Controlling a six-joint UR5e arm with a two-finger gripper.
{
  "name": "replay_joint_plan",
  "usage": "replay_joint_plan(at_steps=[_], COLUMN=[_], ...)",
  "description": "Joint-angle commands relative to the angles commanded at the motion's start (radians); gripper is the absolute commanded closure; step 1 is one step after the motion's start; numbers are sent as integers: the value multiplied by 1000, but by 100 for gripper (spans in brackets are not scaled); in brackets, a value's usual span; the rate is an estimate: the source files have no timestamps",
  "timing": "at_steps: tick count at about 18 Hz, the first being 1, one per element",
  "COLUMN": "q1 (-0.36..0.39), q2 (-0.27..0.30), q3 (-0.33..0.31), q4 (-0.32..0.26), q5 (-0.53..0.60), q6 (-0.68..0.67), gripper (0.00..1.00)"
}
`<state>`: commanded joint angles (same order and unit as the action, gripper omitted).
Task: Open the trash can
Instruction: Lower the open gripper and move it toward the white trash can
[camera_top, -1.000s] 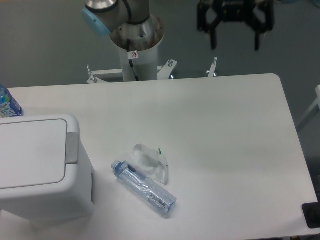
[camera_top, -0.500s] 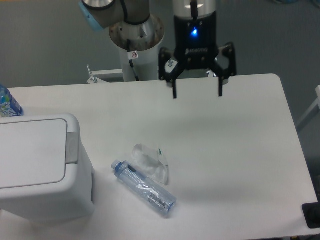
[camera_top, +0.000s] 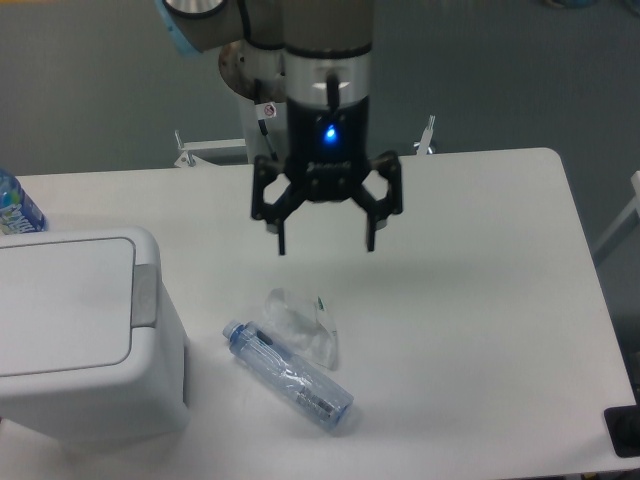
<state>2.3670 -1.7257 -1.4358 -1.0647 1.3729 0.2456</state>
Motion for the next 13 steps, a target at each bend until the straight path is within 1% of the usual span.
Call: replay_joint_plan(at_steps=[2, 4, 8, 13], q1=[-25, -34, -74, -106], q2=[-12, -14, -29, -38], q3=[-5, -6, -6, -8], q4=[8, 8, 8, 8], q5=[2, 2, 2, 2], q6=[-31, -46, -49, -69], gripper=[0, 0, 0, 0])
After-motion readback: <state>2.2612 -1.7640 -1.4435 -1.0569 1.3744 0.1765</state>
